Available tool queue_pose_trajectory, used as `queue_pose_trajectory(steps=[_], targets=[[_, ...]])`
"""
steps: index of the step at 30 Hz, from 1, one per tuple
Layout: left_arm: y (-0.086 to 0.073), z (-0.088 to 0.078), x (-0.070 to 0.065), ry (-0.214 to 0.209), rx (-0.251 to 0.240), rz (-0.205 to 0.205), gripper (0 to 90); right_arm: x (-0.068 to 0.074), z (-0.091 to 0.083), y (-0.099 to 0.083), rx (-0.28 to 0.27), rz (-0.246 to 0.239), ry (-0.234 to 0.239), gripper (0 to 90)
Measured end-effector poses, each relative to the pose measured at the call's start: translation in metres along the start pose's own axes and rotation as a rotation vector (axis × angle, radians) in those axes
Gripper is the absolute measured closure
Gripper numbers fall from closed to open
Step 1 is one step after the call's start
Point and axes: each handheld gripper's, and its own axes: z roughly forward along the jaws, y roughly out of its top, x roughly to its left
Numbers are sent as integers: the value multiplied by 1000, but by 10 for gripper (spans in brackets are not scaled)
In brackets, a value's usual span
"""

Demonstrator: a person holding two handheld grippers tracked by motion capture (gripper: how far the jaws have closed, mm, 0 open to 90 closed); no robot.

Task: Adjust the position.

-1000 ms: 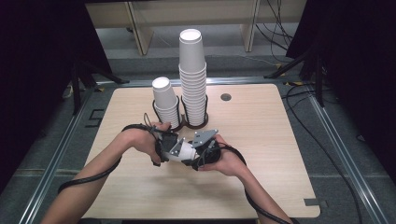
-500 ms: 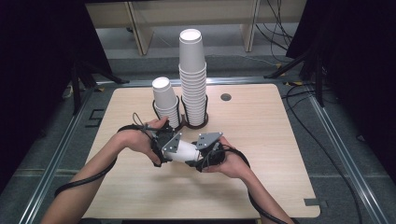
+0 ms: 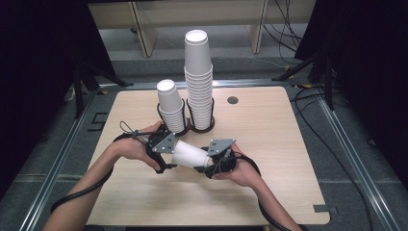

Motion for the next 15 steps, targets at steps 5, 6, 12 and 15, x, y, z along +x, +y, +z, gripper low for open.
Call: queue_pose_trajectory(steps=[5, 6, 12, 15], targets=[[-9, 5, 0, -10, -28, -23, 0, 1, 1, -1, 0, 6, 15, 270], [-10, 6, 0, -18, -33, -34, 0, 1, 1, -1, -1, 2, 19, 270], [-13, 13, -2, -46, -52, -45, 0, 1, 2, 3, -4, -12, 31, 270], [-13, 14, -1, -70, -55, -33, 0, 1, 2, 5, -9, -13, 38, 270]])
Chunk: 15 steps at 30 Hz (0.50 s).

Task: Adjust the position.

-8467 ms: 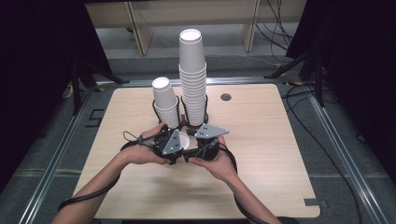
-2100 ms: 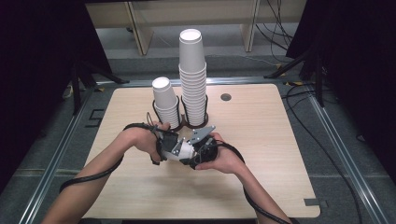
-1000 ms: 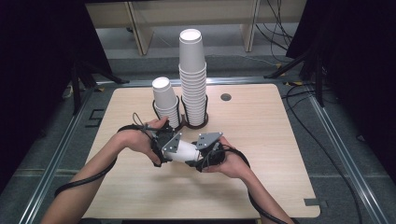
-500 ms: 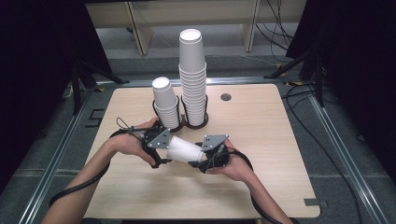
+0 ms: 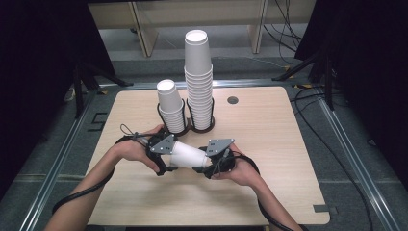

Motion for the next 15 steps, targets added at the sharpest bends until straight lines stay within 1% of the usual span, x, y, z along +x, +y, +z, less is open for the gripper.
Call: queue_pose_trajectory(steps=[1, 2, 3, 5, 6, 8, 10, 11, 12, 13, 15], targets=[[0, 1, 0, -1, -9, -6, 0, 0, 0, 1, 0, -2, 1, 270], [0, 1, 1, -8, -4, -3, 0, 1, 1, 1, -3, -5, 1, 270], [0, 3, 0, -10, -25, -30, 0, 0, 2, 1, -3, -16, 8, 270], [0, 4, 1, -17, -38, -34, 0, 0, 2, 2, -3, -27, 6, 270], [0, 4, 1, -18, -39, -38, 2, 1, 2, 2, 0, -14, 9, 270], [0, 5, 1, -22, -43, -36, 9, 1, 3, 2, -4, -21, 13, 270], [0, 5, 2, -27, -31, -38, 22, 1, 3, 1, -8, -9, 18, 270], [0, 5, 2, -28, -50, -38, 28, 1, 3, 2, -9, -11, 17, 270], [0, 5, 2, -25, -49, -38, 41, 2, 2, 1, -9, -7, 17, 270], [0, 5, 2, -27, -50, -37, 58, 1, 2, 2, -13, -23, 17, 270], [0, 5, 2, -29, -48, -29, 66, 2, 1, 2, -13, -13, 10, 270]])
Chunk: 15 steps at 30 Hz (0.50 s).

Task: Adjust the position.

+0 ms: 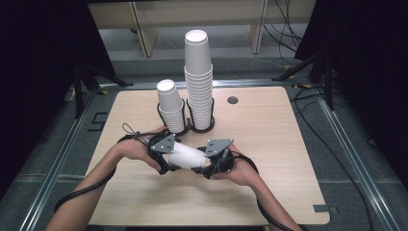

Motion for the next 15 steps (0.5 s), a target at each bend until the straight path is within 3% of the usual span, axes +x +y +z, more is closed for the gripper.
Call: queue_pose_trajectory(steps=[2, 4, 6, 8, 9, 12, 13, 14, 15], targets=[[0, -1, 0, 0, -3, 9, 72, 1, -1, 0, 9, 20, -1, 270], [1, -1, 1, 2, -7, 14, 78, -2, 0, 0, -11, -19, 2, 270], [1, -2, 1, 2, -2, 2, 84, 0, -2, -1, -3, 25, 6, 266], [2, -4, 2, 3, 9, 20, 90, -1, -2, -1, -8, 23, 3, 264], [3, -5, 1, 5, -4, 31, 94, -4, -1, -1, -18, -7, 7, 263], [5, -8, 2, 7, 17, 63, 105, -4, 0, 0, -17, -4, 12, 260], [5, -8, 1, 9, 15, 55, 110, -5, 1, 0, -19, -7, 13, 258], [7, -11, 2, 15, 38, 75, 115, -4, 0, 1, -12, 6, 15, 257], [8, -11, 1, 14, 24, 76, 120, -4, 0, 1, -11, 18, 12, 253]])
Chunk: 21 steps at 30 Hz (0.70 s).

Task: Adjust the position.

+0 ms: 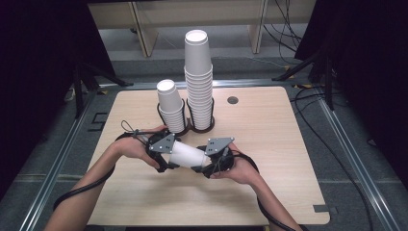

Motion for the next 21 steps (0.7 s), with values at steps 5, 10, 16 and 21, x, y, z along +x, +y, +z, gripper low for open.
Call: queue_pose_trajectory(steps=[5, 10, 16, 21], targets=[[7, -4, -1, 21, 25, 46, 146, -2, 2, 1, 4, 3, -18, 231], [10, -6, 0, 16, 27, 60, 160, -2, 2, 1, 2, 8, -15, 235], [12, -8, 0, 13, 41, 64, 180, -3, 2, 1, -1, -2, -17, 237], [16, -10, 1, 12, 68, 75, 185, -2, 3, 1, -11, 11, -19, 231]])
